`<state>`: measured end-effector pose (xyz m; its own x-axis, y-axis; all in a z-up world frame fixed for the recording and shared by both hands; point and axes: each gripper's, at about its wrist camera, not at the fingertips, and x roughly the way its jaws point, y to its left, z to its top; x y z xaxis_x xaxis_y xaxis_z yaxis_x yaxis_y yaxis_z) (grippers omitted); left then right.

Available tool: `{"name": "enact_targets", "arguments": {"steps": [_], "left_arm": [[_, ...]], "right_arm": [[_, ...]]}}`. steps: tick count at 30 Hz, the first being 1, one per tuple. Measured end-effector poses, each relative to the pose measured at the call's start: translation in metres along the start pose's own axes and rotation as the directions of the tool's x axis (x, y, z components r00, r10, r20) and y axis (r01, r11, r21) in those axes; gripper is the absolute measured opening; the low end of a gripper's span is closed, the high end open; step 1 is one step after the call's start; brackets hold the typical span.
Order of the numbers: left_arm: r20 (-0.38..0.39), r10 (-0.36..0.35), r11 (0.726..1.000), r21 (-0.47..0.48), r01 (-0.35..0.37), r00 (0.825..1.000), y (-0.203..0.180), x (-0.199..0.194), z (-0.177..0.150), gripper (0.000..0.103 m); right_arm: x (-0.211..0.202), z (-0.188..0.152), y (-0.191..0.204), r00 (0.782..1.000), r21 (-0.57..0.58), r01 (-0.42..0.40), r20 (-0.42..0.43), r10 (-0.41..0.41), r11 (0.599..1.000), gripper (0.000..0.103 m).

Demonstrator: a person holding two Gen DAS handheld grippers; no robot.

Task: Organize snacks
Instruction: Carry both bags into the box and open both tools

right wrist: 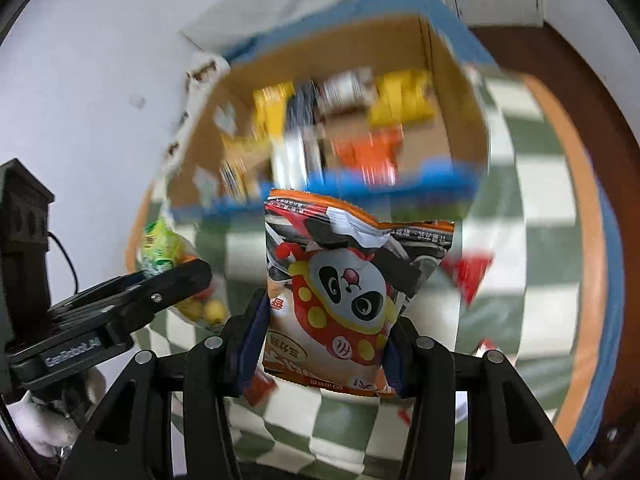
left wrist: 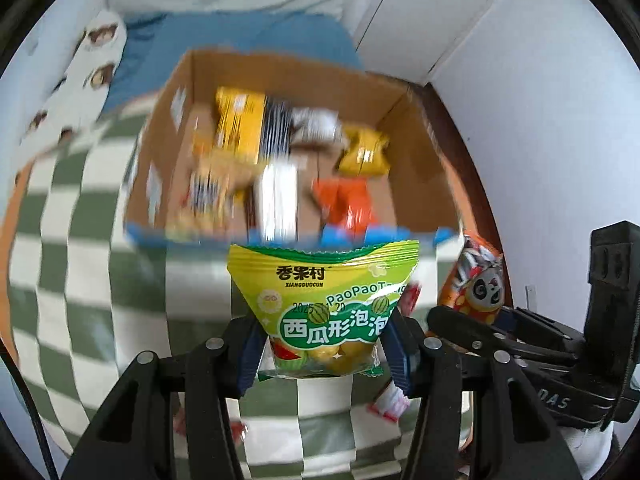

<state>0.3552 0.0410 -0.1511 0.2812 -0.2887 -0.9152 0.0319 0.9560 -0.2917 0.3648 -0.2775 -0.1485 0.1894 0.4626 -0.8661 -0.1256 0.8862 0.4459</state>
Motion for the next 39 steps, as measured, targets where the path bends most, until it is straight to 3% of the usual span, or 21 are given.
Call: {"name": "enact_targets", "arguments": {"steps": [3,7,11,17,23,24,25,26,27,28,31,37,39], "left_arm": [[0.017,0.026,0.999,0.021,-0.026,1.0,0.001,-0.008,0.034,0.05],[0.007,0.099,0.994,0.04,-0.1,0.995,0.011,0.007,0.091,0.05],[-0.082,0.166,0.985,0.052,-0.162,0.983,0.034,0.042,0.136,0.05],[-0.184,0.265,0.964,0.075,-0.255,0.947,0.065,0.095,0.173,0.05],[-0.249,0.321,0.947,0.082,-0.311,0.914,0.084,0.125,0.185,0.051],[-0.26,0.328,0.945,0.072,-0.32,0.908,0.088,0.129,0.186,0.052],[-0.276,0.329,0.943,0.054,-0.327,0.903,0.093,0.132,0.188,0.061],[-0.299,0.311,0.948,0.03,-0.317,0.902,0.098,0.137,0.189,0.073],[-0.308,0.296,0.952,0.016,-0.306,0.904,0.101,0.14,0.19,0.077],[-0.304,0.291,0.953,0.005,-0.304,0.907,0.105,0.142,0.19,0.08],[-0.285,0.282,0.956,0.003,-0.293,0.916,0.103,0.142,0.189,0.09],[-0.24,0.285,0.956,-0.004,-0.295,0.928,0.098,0.137,0.178,0.09],[-0.223,0.257,0.963,-0.023,-0.268,0.94,0.096,0.132,0.169,0.09]], "right_arm": [[-0.002,0.04,0.008,0.999,-0.026,0.034,0.028,-0.034,0.999,0.053],[0.011,0.092,0.013,0.996,-0.052,0.091,0.005,-0.091,0.994,0.053],[0.047,0.134,0.008,0.98,-0.09,0.182,-0.062,-0.188,0.979,0.053],[0.099,0.165,-0.005,0.939,-0.141,0.27,-0.18,-0.293,0.952,0.053],[0.128,0.174,-0.024,0.912,-0.125,0.304,-0.249,-0.326,0.944,0.054],[0.135,0.175,-0.029,0.907,-0.114,0.306,-0.267,-0.326,0.945,0.057],[0.14,0.175,-0.033,0.9,-0.108,0.312,-0.285,-0.33,0.944,0.061],[0.143,0.174,-0.036,0.896,-0.105,0.318,-0.291,-0.335,0.942,0.077],[0.146,0.173,-0.037,0.894,-0.103,0.324,-0.294,-0.34,0.941,0.091],[0.148,0.172,-0.039,0.891,-0.1,0.329,-0.296,-0.344,0.939,0.093],[0.152,0.169,-0.045,0.896,-0.075,0.318,-0.301,-0.325,0.945,0.094],[0.151,0.165,-0.051,0.917,-0.031,0.293,-0.274,-0.29,0.956,0.094],[0.149,0.162,-0.051,0.923,-0.013,0.282,-0.267,-0.275,0.959,0.094]]}}
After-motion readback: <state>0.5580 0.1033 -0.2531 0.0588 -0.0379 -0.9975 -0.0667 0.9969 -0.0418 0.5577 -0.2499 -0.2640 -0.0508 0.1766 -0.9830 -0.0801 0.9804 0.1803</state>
